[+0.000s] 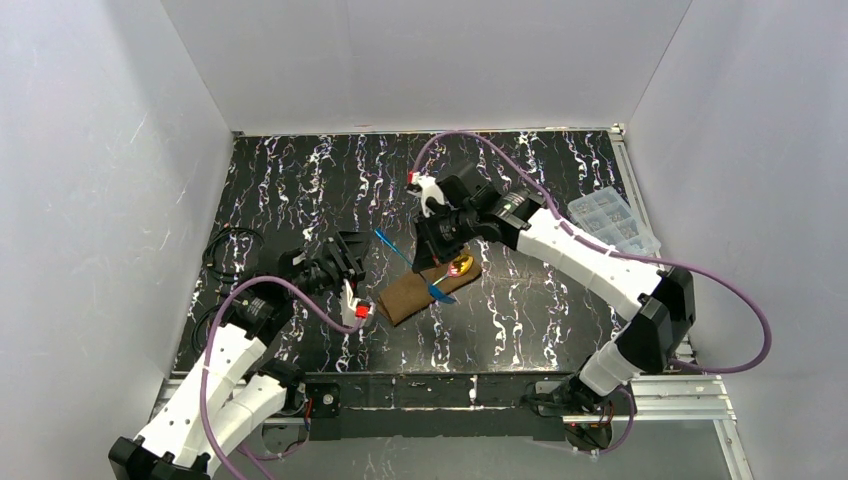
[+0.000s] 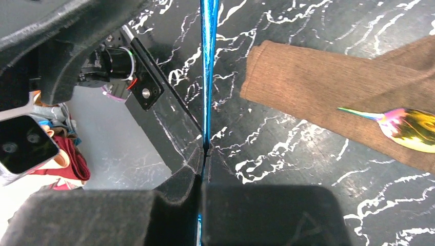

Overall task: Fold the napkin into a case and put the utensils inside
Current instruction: Pass from the right arm to the left

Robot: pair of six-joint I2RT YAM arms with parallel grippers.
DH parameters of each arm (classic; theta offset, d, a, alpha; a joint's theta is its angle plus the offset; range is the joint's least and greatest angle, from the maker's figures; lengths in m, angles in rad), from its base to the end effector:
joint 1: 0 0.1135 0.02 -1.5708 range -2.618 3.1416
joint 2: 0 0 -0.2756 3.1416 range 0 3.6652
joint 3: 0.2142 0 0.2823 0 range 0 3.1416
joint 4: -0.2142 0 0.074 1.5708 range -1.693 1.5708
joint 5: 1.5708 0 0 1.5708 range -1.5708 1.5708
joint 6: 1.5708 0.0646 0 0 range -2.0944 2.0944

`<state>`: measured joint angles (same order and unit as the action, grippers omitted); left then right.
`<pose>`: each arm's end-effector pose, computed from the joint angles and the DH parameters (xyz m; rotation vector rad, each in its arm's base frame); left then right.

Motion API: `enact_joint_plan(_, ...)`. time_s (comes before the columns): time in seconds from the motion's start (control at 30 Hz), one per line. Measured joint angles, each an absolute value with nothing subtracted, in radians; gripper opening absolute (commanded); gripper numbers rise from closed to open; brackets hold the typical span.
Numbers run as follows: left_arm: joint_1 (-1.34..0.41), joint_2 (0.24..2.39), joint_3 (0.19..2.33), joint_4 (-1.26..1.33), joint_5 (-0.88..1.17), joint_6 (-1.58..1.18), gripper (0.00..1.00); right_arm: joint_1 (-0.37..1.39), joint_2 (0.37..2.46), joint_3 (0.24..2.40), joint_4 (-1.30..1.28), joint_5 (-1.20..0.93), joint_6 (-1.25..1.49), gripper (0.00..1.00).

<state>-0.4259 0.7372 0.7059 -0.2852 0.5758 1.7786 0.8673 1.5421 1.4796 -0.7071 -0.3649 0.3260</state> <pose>0.1816 -0.1210 0.3102 1.7930 0.4715 0.4037 0.2332 0.3105 0.3382 -0.8566 2.3568 0.9765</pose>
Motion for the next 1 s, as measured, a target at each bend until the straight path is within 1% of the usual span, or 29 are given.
enact_joint_plan(0.33,-0.429,0.709,0.668,-0.231,0.58,1.852,0.4,0.928,1.612,1.575,-0.702,-0.404,0.343,0.01)
enact_joint_plan(0.4,-0.429,0.711,0.667,-0.231,0.579,1.856,0.35,0.934,1.62,1.583,-0.699,-0.407,0.345,0.01)
enact_joint_plan(0.43,-0.429,0.712,0.667,-0.231,0.579,1.858,0.3,0.936,1.623,1.583,-0.697,-0.407,0.345,0.01)
enact_joint_plan(0.53,-0.429,0.719,0.667,-0.231,0.573,1.845,0.03,0.939,1.628,1.583,-0.696,-0.408,0.346,0.01)
enact_joint_plan(0.57,-0.429,0.724,0.667,-0.231,0.568,1.843,0.0,0.941,1.628,1.583,-0.694,-0.408,0.346,0.01)
enact_joint_plan(0.73,-0.429,0.75,0.668,-0.232,0.538,1.821,0.0,0.94,1.628,1.583,-0.675,-0.407,0.349,0.01)
enact_joint_plan(0.77,-0.43,0.75,0.668,-0.231,0.534,1.819,0.0,0.94,1.628,1.583,-0.671,-0.407,0.352,0.12)
enact_joint_plan(0.83,-0.43,0.746,0.665,-0.213,0.527,1.81,0.0,0.94,1.628,1.581,-0.661,-0.408,0.36,0.26)
enact_joint_plan(0.9,-0.43,0.74,0.653,-0.183,0.516,1.8,0.0,0.939,1.628,1.58,-0.648,-0.406,0.372,0.52)
enact_joint_plan(0.93,-0.429,0.737,0.64,-0.156,0.506,1.795,0.0,0.938,1.628,1.58,-0.643,-0.402,0.381,0.61)
enact_joint_plan(1.0,-0.429,0.734,0.616,-0.115,0.481,1.796,0.0,0.928,1.628,1.577,-0.635,-0.38,0.408,0.74)
